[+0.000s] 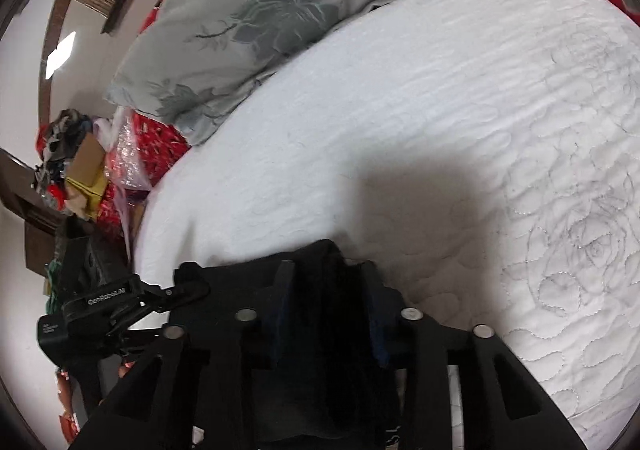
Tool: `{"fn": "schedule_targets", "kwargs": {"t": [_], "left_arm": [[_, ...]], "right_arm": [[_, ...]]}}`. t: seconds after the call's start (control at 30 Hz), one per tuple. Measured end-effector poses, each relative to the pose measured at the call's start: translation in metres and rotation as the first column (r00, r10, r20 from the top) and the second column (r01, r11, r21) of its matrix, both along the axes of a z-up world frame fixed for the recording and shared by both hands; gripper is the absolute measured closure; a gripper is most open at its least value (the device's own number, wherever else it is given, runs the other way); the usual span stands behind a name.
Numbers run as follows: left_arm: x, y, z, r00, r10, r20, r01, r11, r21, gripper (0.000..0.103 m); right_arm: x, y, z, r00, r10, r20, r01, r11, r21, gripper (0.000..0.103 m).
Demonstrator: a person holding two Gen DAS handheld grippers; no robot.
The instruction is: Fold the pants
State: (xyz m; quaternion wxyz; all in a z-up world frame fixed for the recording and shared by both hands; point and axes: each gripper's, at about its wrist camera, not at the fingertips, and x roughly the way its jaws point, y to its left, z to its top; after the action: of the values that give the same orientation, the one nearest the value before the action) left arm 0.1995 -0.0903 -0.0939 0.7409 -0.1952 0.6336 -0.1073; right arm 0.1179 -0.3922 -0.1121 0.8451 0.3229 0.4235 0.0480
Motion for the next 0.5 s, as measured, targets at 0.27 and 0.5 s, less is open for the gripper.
{"fn": "schedule_targets", "kwargs": {"t": [0.27,0.5], "left_arm": [[-0.061,0.037,-0.006,0.999,-0.003,0.04,0.006,0.997,-0.081,0.03],[-0.084,0.022,-0.017,0.994,-0.026,0.111,0.02,0.998,0.053,0.032]], "right_arm": [[-0.044,-0.009,0.009,0.995,0.096,0.038,-0.1,0.985,0.138,0.042],[-0.072,0.002,-0.023,0.997,0.077,-0.009,-0.076,0.996,0.051,0.065]]}}
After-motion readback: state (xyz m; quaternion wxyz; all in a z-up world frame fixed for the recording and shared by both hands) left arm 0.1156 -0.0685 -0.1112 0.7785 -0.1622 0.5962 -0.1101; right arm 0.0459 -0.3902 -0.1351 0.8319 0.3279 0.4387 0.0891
